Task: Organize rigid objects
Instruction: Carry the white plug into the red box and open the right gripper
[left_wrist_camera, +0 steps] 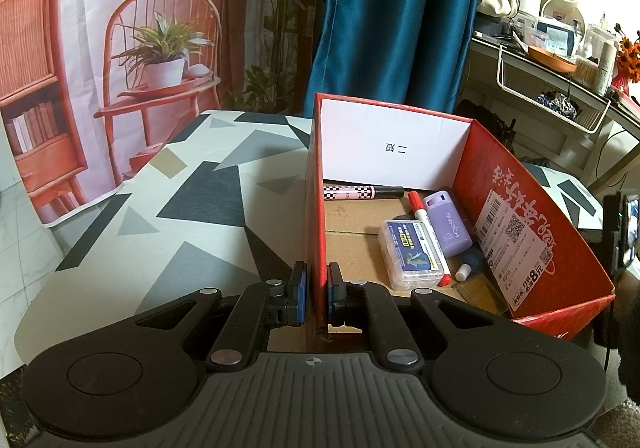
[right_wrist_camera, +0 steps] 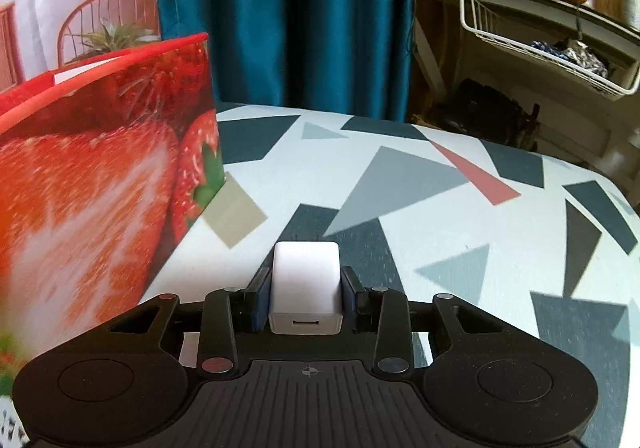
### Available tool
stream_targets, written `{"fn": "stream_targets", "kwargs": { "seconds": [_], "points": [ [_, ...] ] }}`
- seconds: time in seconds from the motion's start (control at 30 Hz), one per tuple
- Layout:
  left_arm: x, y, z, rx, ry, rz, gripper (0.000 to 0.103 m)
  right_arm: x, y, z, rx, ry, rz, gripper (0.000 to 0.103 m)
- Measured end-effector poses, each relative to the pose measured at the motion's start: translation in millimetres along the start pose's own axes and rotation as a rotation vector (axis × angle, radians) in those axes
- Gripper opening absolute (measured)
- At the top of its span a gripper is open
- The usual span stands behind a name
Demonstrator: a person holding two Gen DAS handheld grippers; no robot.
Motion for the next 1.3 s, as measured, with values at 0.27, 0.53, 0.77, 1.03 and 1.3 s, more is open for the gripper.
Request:
{"fn": "stream_targets", "kwargs": {
  "seconds": [0.27,0.53,0.77,1.03,1.3],
  "points": [
    [0,0,0,-0.003,0.002,-0.001,0.011,-9,3,8,-0.025,-0.048,-0.027,0.032],
    [1,1,-1,-0.003,0.003,-0.003,0.011,-13,3,11,-0.024,-0.070,-0.049,0.032],
    [1,1,-1,-0.005,0.003,-0.004,0.011,-20,2,11,-0.005,-0.089,-0.066,0.032],
    [1,0,0,-0.007,0.004,-0.002,0.011,-57,-29,2,0.088,-0.137,-0.203,0.032],
    [1,1,0,-0.008,0.003,0.000,0.011,-99,-86,29,-0.011,-0.223,-0.341,0.032]
  ]
}}
Point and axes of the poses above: each gripper's, at about its wrist camera, not at the fingertips, and x roughly the way its jaws point, z to its left, y to its underside, the point moved 5 cm from there along x, roughly the way its jaws point, and after that the axes turned 11 degrees about -x, right-handed, at the moved point
